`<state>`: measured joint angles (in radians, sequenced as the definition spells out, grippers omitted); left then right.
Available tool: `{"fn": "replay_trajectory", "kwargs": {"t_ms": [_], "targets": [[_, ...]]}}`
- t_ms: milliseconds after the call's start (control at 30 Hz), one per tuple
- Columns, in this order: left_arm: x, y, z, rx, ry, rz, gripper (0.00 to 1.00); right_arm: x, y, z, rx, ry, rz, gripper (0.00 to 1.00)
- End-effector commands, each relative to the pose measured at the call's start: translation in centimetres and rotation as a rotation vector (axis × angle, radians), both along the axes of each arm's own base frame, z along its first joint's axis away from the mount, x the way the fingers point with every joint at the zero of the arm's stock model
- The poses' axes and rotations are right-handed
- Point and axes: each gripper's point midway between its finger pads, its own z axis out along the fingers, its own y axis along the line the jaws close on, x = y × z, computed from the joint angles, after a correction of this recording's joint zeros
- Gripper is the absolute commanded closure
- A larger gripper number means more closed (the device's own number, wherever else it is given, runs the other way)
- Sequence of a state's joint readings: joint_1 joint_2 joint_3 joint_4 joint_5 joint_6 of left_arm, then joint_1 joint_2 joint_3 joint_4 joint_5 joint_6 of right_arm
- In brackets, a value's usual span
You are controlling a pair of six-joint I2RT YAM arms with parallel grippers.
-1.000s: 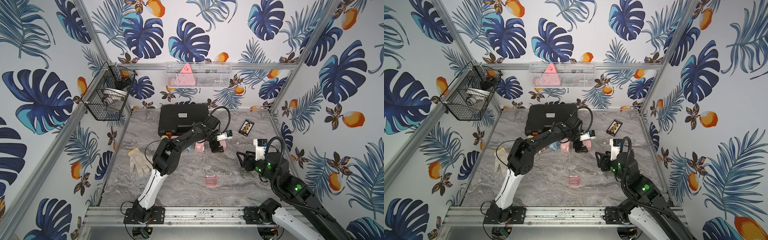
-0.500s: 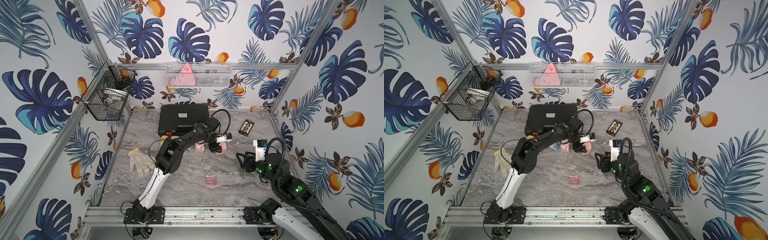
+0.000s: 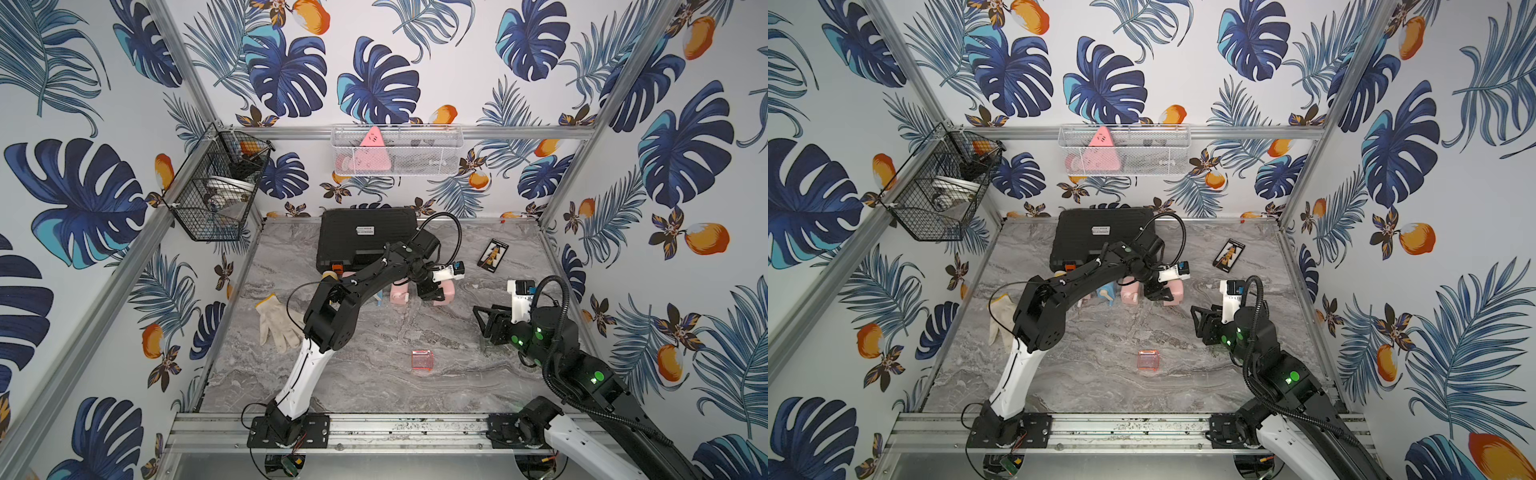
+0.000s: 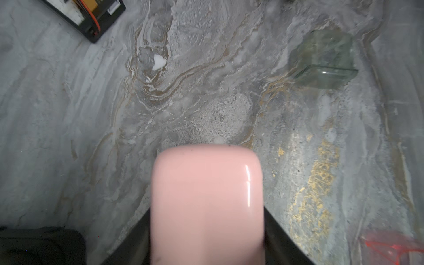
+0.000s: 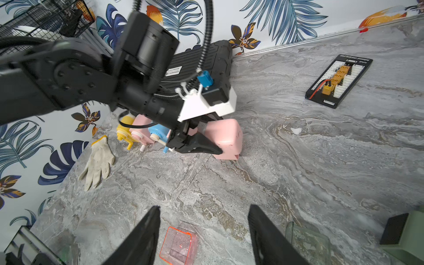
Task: Put the tray back into the pencil sharpener
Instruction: Pick up the pencil sharpener from the center of the board, then close the container of the pencil sharpener.
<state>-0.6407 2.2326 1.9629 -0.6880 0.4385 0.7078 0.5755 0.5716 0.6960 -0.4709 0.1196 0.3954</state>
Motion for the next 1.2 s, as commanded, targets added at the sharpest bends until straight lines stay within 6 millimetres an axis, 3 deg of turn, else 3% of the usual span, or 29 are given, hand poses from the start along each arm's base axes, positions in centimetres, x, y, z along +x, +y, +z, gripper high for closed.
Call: {"fn": "replay_trajectory", "kwargs": {"t_ms": [0, 233, 400, 500, 800, 1167], "targets": [[-0.5, -0.4, 3.9, -0.089, -0.069, -0.034, 0.47, 0.1, -0.7, 0.0, 0.035, 0.010, -0.058, 0.37], [-3.3, 2.5, 8.4, -0.139, -0.151, 0.030, 0.50, 0.6, -3.2, -0.8, 0.085, 0.061, -0.249, 0.39], [-6.3, 4.7, 11.5, -0.185, -0.174, 0.055, 0.50, 0.8, -2.5, -1.4, 0.067, 0.093, -0.219, 0.39], [-7.7, 6.1, 12.3, -0.183, -0.184, 0.074, 0.50, 1.0, -1.9, -1.9, 0.071, 0.118, -0.206, 0.39], [-11.6, 10.6, 11.9, -0.117, -0.196, 0.123, 0.49, 1.7, -0.5, -3.4, 0.081, 0.181, -0.184, 0.38], [-15.3, 15.0, 8.0, -0.060, -0.107, 0.204, 0.49, 2.1, 1.4, -6.5, 0.099, 0.318, -0.152, 0.38]]}}
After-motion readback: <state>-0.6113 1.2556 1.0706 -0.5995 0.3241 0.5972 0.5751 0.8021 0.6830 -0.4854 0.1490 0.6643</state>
